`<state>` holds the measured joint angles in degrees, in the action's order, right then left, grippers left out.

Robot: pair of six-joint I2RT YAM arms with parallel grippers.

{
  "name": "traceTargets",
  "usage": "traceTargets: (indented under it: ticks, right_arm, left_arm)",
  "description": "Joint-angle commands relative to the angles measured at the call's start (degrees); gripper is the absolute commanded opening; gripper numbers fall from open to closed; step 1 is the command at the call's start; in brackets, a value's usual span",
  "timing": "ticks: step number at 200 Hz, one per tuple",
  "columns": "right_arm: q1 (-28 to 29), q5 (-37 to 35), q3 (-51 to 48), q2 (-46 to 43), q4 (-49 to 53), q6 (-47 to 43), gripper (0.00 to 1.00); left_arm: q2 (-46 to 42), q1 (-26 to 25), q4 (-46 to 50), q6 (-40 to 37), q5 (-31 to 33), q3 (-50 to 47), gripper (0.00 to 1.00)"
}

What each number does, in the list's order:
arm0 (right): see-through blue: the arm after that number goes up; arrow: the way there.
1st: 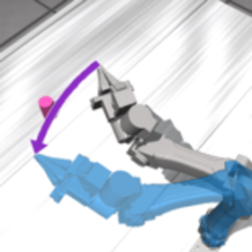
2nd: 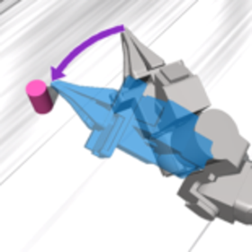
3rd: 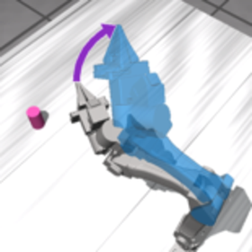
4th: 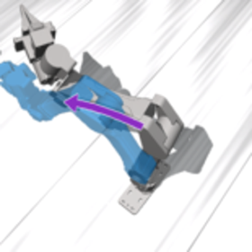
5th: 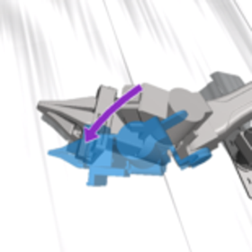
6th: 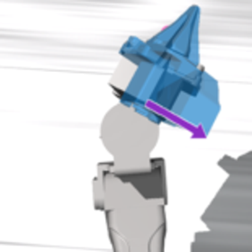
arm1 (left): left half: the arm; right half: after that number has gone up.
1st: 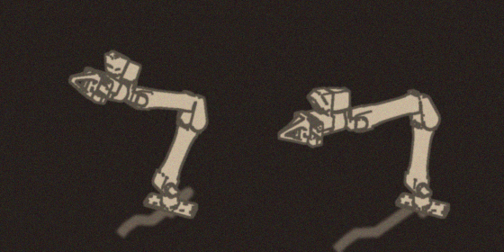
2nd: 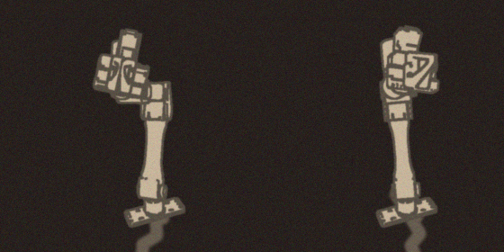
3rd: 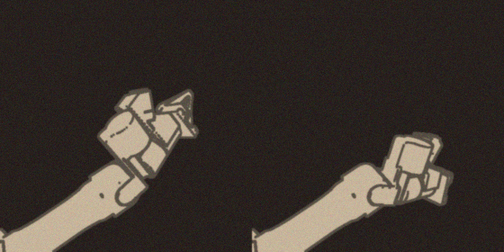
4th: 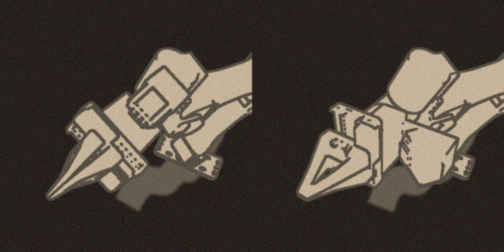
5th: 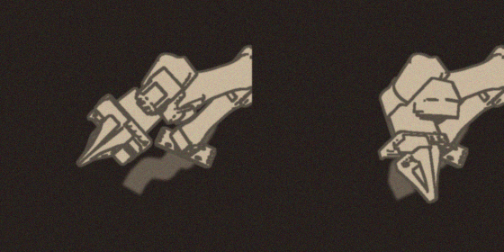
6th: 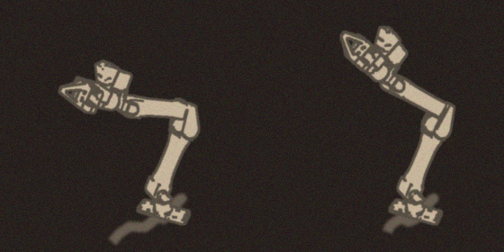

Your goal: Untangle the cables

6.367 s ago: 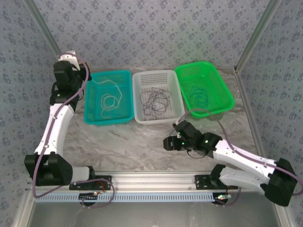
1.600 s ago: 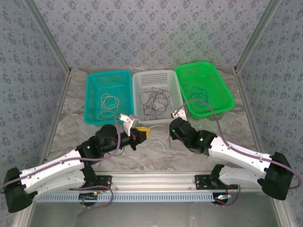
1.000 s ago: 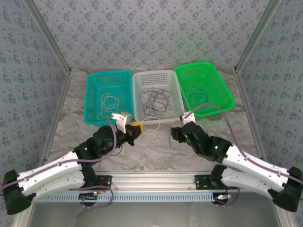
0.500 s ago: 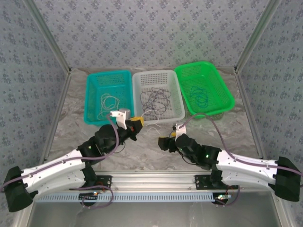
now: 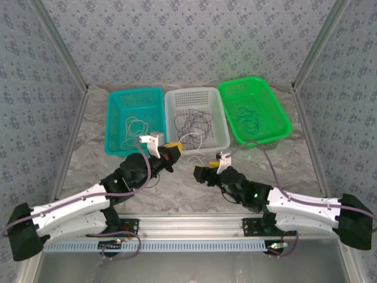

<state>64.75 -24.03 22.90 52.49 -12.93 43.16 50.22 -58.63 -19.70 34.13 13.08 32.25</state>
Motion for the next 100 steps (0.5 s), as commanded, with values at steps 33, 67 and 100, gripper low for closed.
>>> traceTargets:
  ticks: [33, 67, 100]
  right_arm:
    - [-0.67, -2.90, 2.27, 4.69, -5.48, -1.61, 0.77]
    - [-2.12, -3.55, 2.68, 5.08, -6.85, -2.19, 0.78]
    - [-3.13, -3.88, 2.43, 3.31, -6.66, -2.22, 0.78]
  left_arm:
    - [0.15, -0.26, -4.96, 2.70, -1.84, 2.20, 0.00]
    - [-0.26, -0.26, -5.45, 3.93, -2.35, 1.85, 0.00]
    - [-0.23, -0.25, -5.99, 4.71, -2.32, 1.22, 0.00]
